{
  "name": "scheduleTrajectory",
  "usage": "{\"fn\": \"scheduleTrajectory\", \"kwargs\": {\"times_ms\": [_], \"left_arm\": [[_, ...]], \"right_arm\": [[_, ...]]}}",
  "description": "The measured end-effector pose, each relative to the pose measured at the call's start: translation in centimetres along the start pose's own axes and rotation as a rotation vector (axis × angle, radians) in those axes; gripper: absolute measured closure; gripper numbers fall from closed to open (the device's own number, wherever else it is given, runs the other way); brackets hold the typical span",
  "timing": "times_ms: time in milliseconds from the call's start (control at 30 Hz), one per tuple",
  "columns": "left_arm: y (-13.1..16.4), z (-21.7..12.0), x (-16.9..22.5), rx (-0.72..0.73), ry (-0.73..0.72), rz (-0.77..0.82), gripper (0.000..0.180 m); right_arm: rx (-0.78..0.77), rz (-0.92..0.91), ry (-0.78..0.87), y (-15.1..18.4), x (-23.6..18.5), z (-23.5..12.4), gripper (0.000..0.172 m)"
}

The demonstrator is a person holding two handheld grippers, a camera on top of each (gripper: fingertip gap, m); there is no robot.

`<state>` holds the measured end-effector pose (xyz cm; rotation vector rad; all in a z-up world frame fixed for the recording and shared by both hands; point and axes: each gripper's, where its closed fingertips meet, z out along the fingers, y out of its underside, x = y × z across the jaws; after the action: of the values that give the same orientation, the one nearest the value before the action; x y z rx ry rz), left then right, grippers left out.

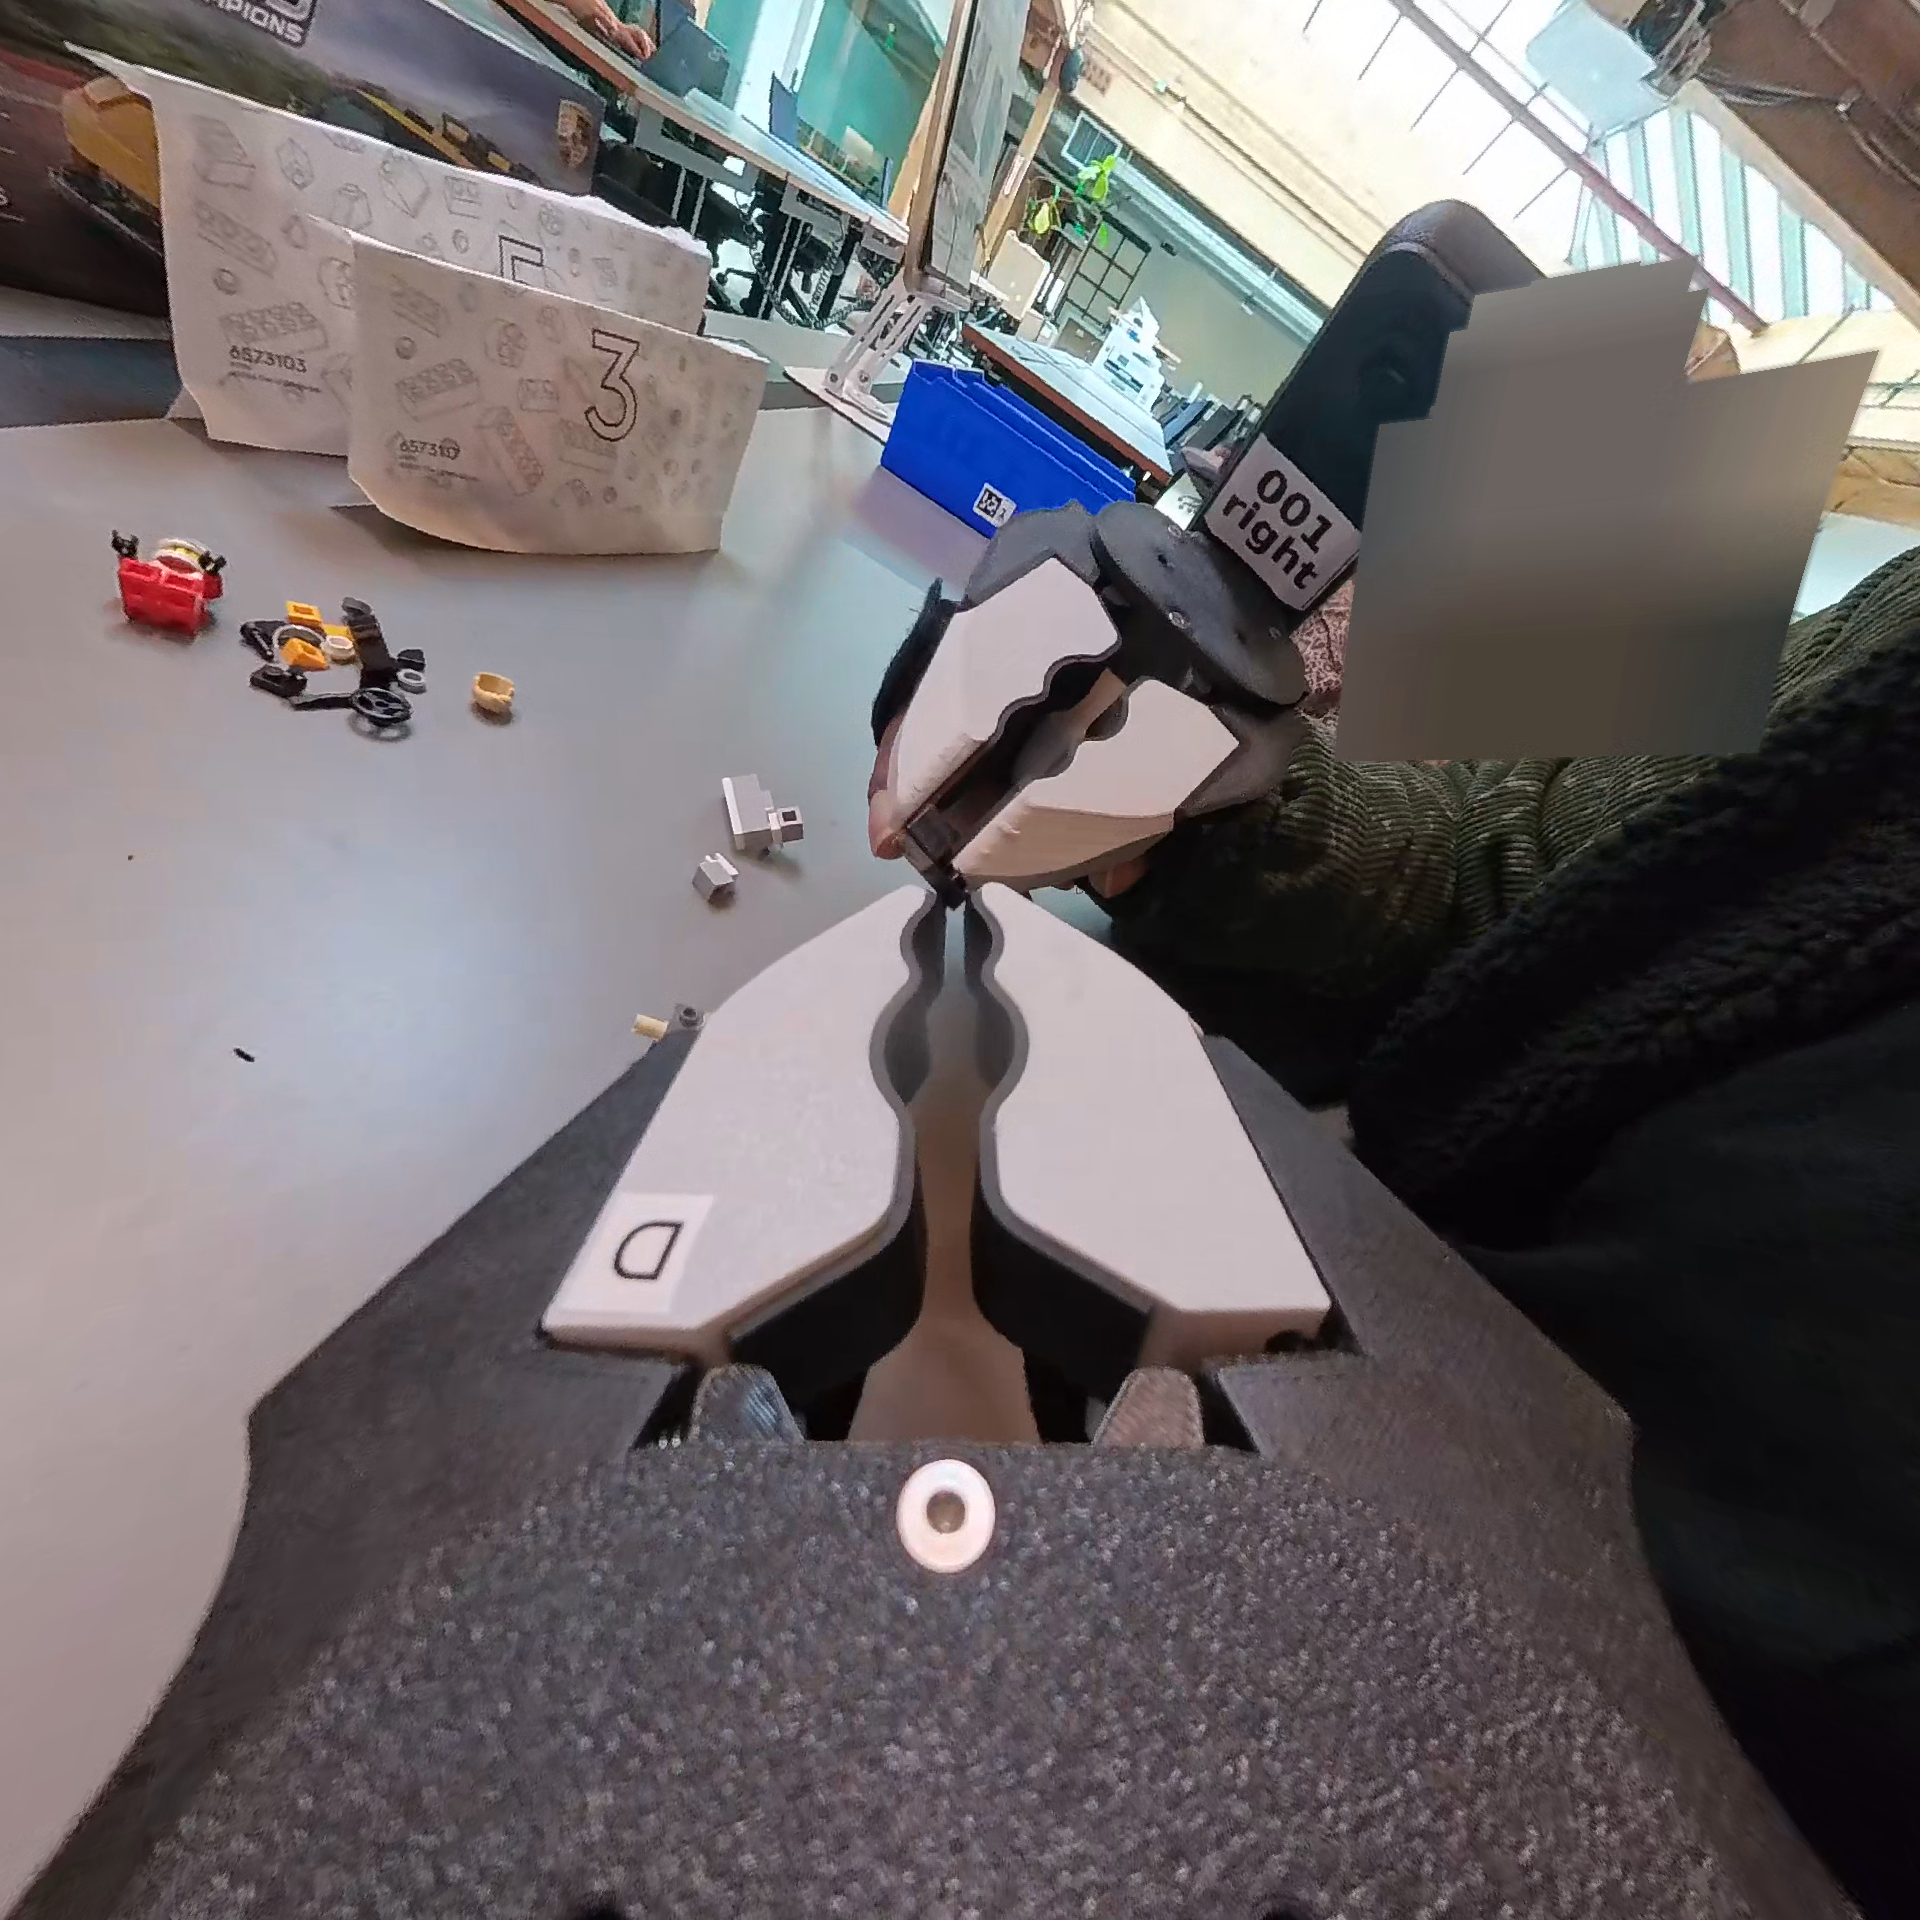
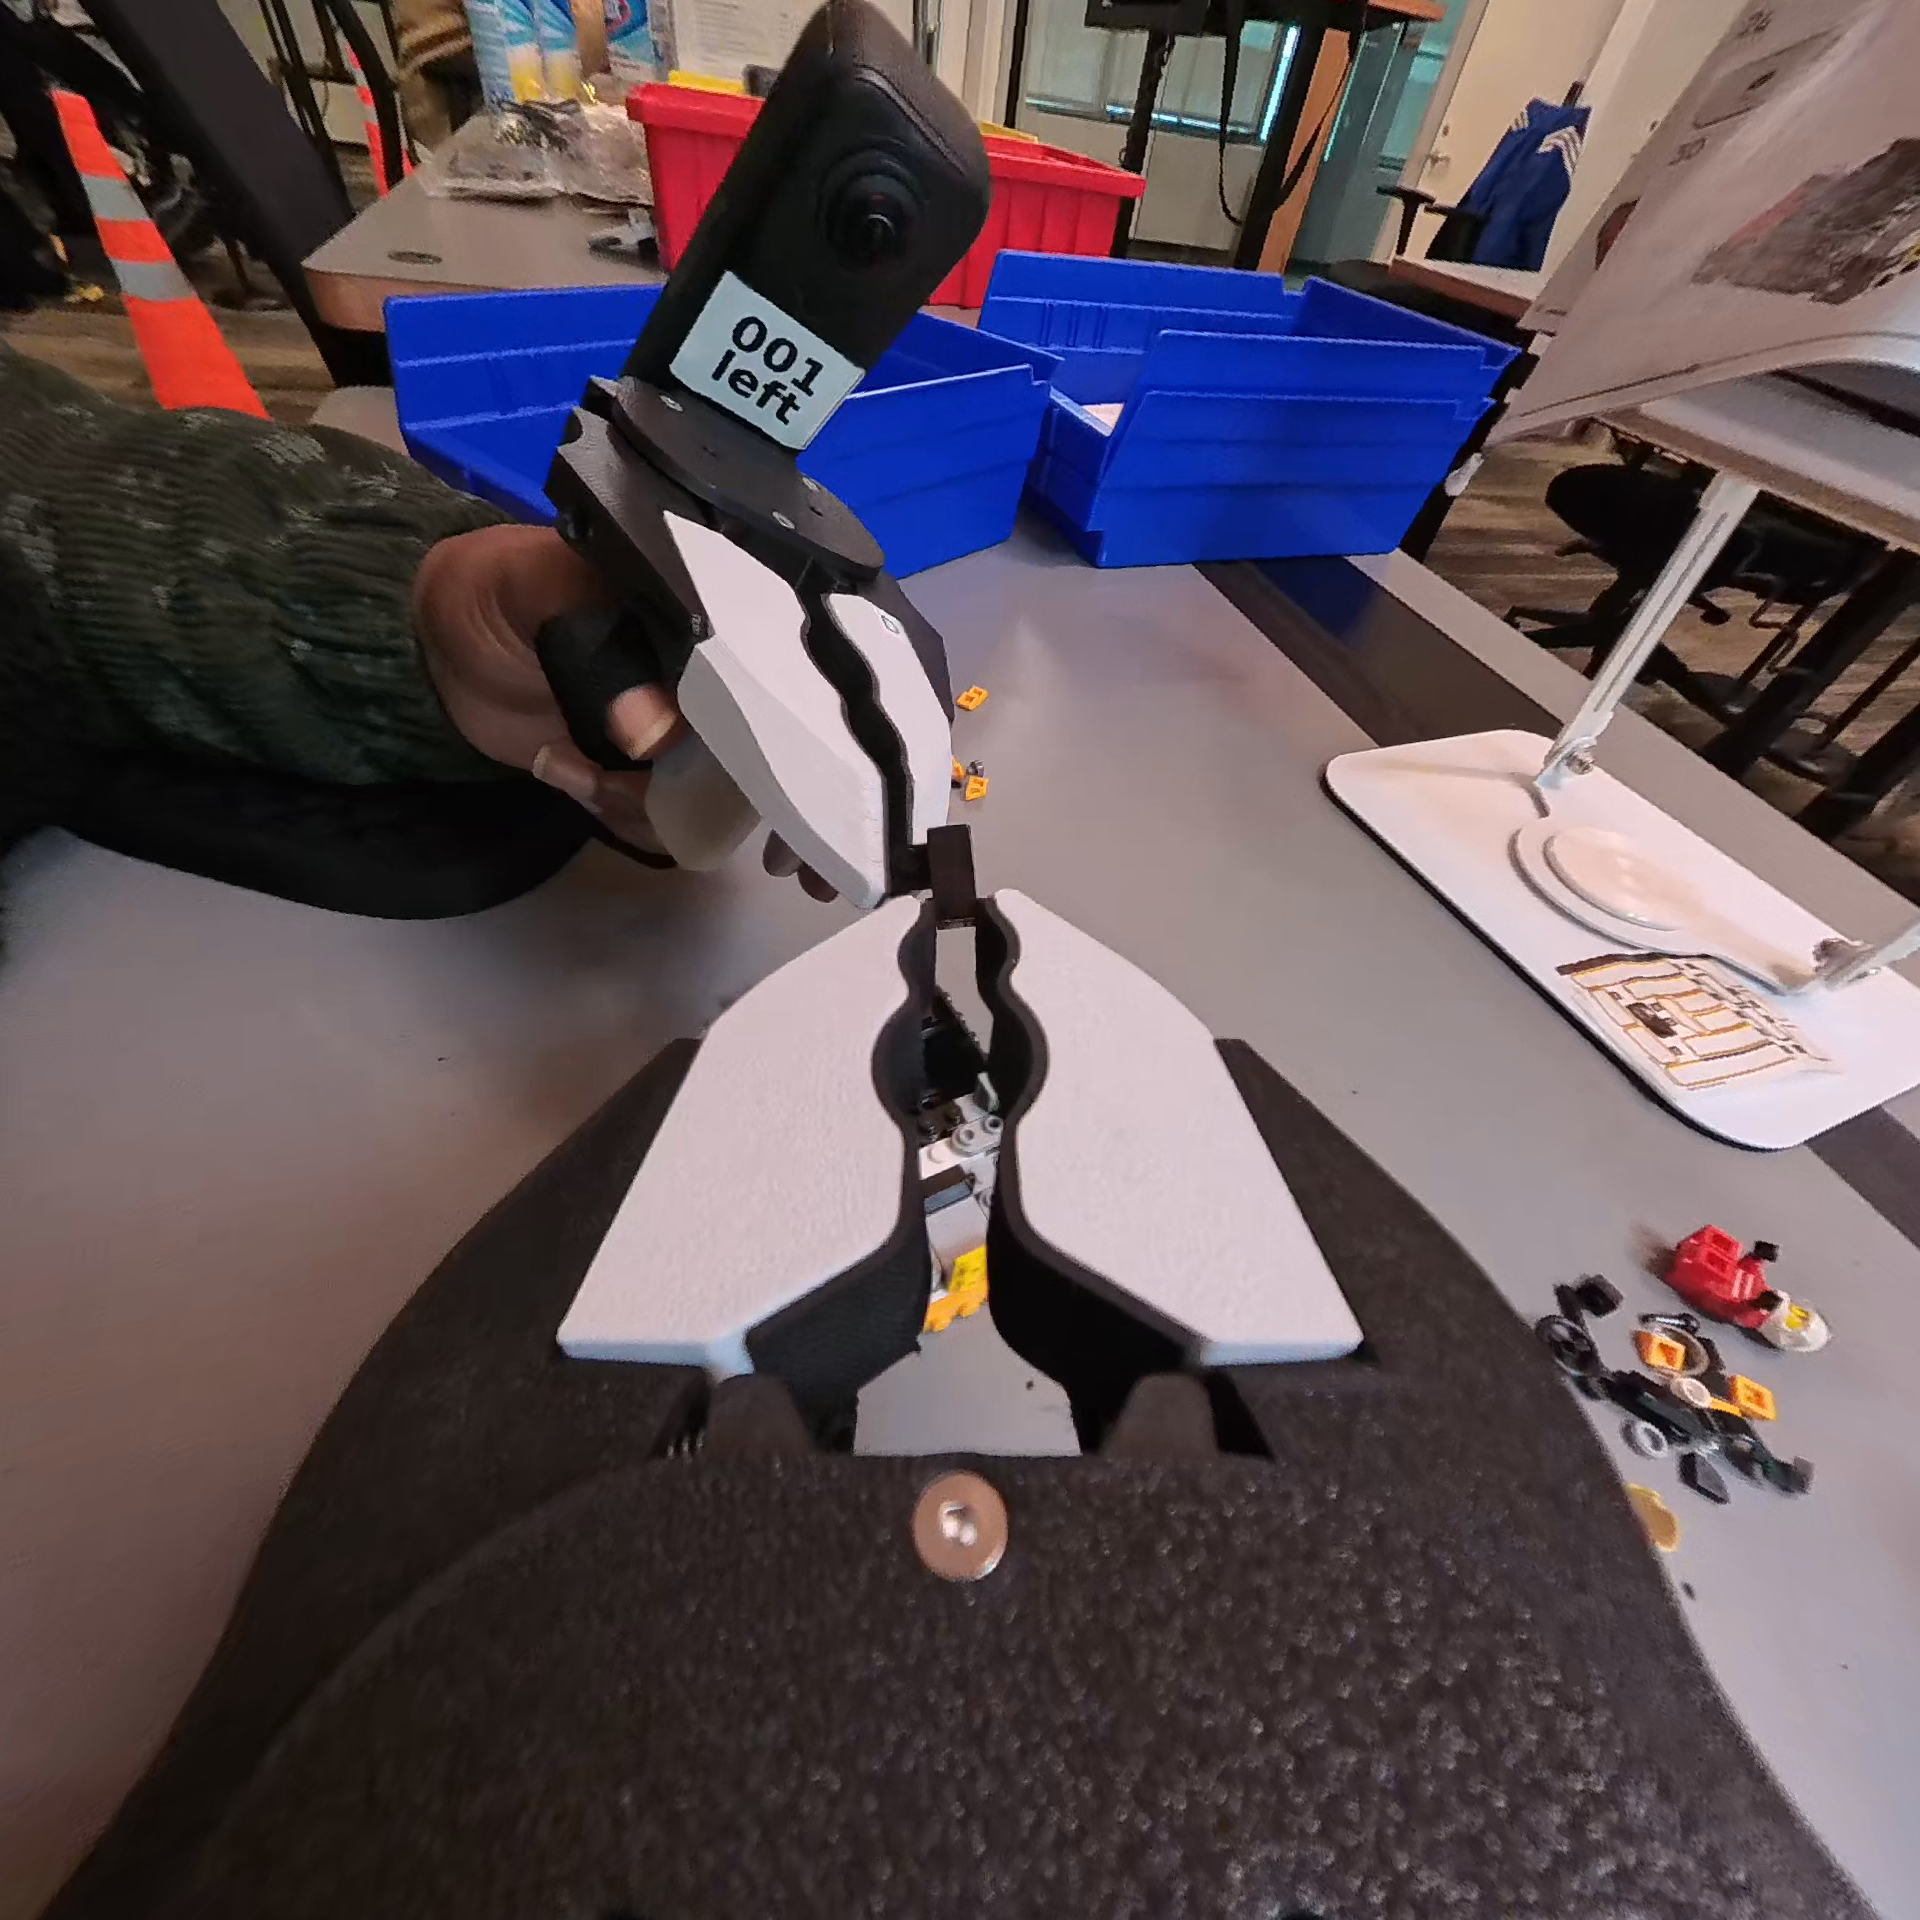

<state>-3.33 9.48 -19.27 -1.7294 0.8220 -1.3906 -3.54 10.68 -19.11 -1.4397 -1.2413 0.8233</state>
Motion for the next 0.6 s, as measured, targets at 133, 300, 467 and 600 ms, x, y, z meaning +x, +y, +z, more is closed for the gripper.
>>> {"fn": "scheduleTrajectory", "kwargs": {"times_ms": [133,300,467,600], "left_arm": [[0.43,-0.10,-0.19,-0.042,-0.024,0.025,0.178],[0.53,-0.25,-0.19,-0.067,-0.050,0.073,0.178],[0.52,-0.32,-0.16,-0.069,-0.056,0.085,0.178],[0.70,-0.32,-0.45,-0.077,-0.069,0.084,0.178]], "right_arm": [[0.002,0.029,-0.017,0.25,-0.10,0.13,0.165],[0.027,0.104,-0.055,0.30,-0.23,0.24,0.165],[0.039,0.155,-0.079,0.30,-0.28,0.28,0.165],[0.025,0.169,-0.080,0.65,-0.21,0.42,0.165]]}}
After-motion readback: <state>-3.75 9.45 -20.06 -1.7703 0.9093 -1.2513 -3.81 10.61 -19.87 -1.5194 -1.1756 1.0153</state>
